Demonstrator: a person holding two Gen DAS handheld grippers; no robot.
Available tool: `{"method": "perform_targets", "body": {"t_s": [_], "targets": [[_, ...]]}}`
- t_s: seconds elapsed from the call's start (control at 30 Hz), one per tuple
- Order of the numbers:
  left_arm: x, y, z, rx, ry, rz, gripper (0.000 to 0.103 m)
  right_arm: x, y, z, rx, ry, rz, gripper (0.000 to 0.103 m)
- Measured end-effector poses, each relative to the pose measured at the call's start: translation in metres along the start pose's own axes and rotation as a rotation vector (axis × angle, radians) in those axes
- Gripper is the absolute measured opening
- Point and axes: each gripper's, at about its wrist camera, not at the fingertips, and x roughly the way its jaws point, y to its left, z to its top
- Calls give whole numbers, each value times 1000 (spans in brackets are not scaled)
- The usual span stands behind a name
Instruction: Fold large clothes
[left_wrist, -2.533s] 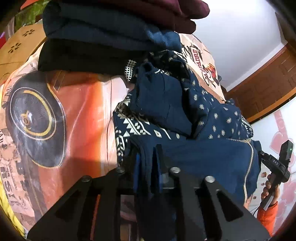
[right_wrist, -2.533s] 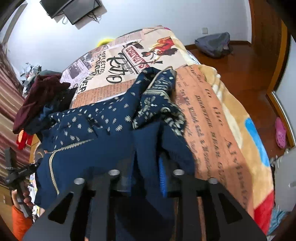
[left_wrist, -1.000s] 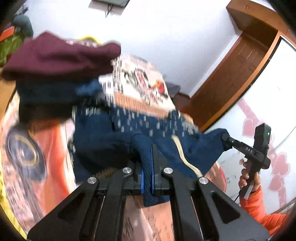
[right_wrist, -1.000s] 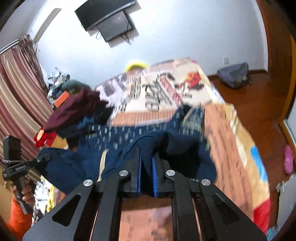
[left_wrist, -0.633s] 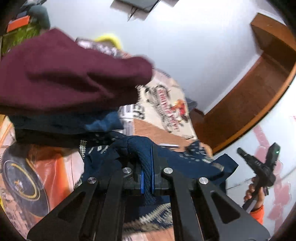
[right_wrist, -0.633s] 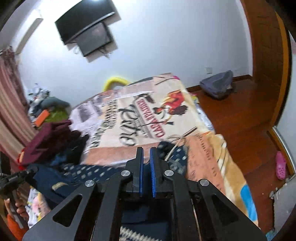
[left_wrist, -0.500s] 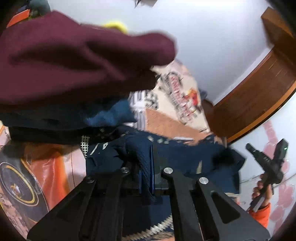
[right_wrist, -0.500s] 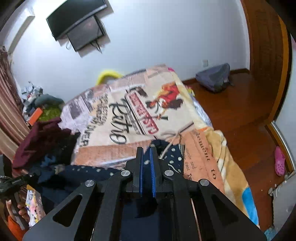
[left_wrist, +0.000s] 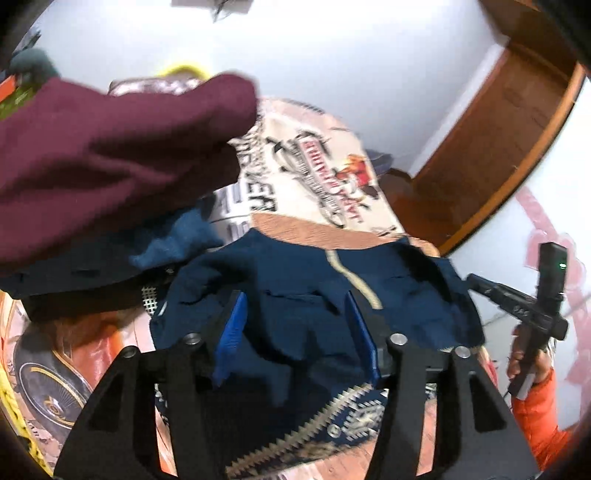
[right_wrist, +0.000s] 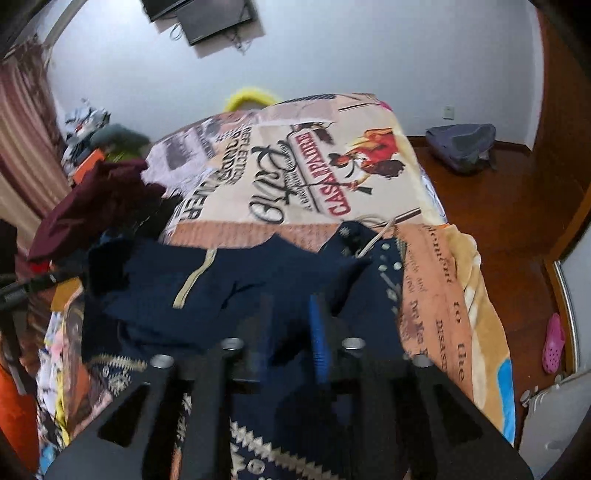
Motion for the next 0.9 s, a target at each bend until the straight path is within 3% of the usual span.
{"method": "perform_targets", "body": {"t_s": [0.03,0.1,0.27,0.4,0.6,0.73,0.9], "targets": [[-4,-4,-3,16,-8,3,59,-3,4,-4,-14,0,2,41],[-5,-11,-13,58,-4,29,60,-5,11,-11,-44,6,-4,44],[15,-12,-33,114,81,80,60,10,21,-26,-82,103,26,44],[46,-3,-44,111,173,97,60,38,26,-34,-128,234,9,44],[83,3,-22,109,234,95,60,69,24,-5,-126,300,-7,44],[99,5,19,66,208,94,60,88,15,36,-80,262,-67,44],[87,1,57,24,66,151,60,77,8,70,36,129,-66,44]]}}
